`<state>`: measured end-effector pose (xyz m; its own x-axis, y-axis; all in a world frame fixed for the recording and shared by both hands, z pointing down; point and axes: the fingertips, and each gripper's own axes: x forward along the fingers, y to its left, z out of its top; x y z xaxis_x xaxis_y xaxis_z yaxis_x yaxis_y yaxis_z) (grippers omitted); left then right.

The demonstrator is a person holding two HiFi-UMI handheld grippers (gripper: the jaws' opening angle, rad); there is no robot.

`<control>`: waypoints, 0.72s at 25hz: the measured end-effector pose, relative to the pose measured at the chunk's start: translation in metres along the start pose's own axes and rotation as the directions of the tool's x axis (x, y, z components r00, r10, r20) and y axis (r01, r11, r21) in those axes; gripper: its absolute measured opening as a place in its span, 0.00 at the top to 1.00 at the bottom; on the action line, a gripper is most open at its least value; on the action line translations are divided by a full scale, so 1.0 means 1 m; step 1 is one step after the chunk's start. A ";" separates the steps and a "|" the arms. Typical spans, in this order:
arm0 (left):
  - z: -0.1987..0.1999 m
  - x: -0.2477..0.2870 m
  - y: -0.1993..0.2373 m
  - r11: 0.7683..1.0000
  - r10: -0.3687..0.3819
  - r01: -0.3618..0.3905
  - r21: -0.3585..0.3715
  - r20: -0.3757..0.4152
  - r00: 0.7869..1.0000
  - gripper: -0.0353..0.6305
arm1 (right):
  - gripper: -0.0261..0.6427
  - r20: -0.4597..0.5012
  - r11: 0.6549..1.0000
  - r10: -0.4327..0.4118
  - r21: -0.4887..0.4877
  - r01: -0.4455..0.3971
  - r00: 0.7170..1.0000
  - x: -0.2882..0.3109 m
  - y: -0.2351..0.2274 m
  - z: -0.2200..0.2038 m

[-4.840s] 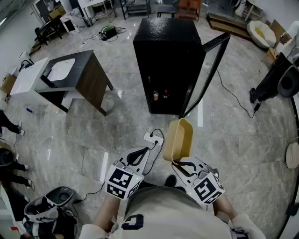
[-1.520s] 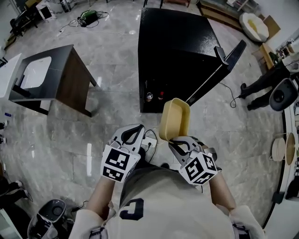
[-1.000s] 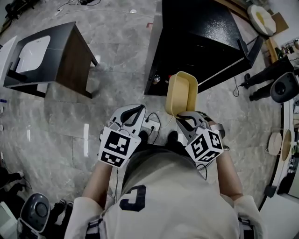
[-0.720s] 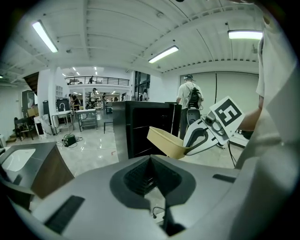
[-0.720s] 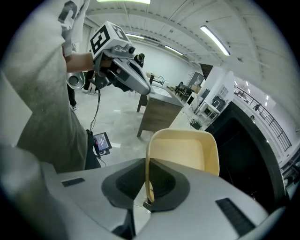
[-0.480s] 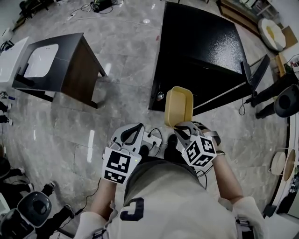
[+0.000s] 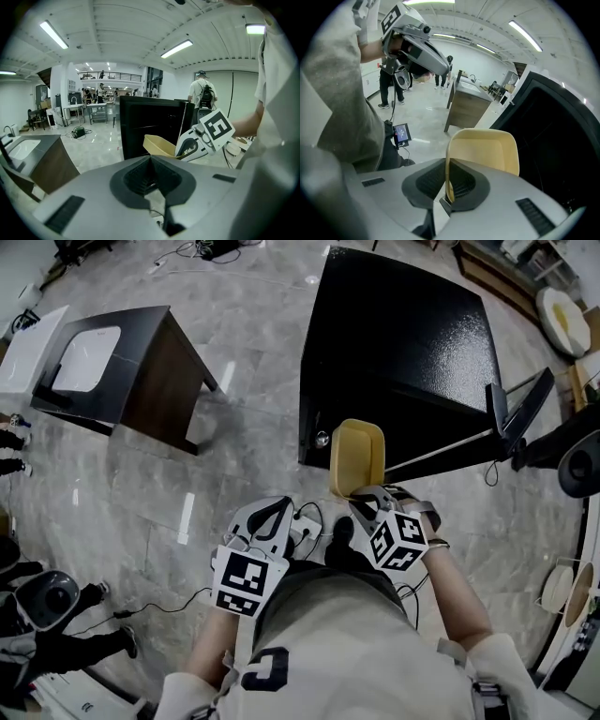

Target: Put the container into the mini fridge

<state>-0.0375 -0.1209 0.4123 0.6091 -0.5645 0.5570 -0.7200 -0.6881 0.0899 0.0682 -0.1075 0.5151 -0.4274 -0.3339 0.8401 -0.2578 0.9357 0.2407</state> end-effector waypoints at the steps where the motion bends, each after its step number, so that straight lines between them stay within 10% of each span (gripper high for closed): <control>1: 0.000 0.001 0.001 1.000 0.018 -0.018 0.009 -0.005 1.000 0.86 | 0.91 -0.004 1.000 0.005 -0.007 -0.005 1.000 0.002 -0.001 -0.002; 18: -0.019 0.007 0.018 0.993 0.118 -0.115 0.039 -0.077 0.990 0.86 | 0.91 -0.069 0.999 0.021 -0.034 -0.024 0.997 0.070 -0.040 -0.038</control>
<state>-0.0521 -0.1283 0.4339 0.4924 -0.6048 0.6259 -0.7717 -0.6359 -0.0075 0.0814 -0.1640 0.5830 -0.3721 -0.3051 0.8766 -0.2177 0.9468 0.2371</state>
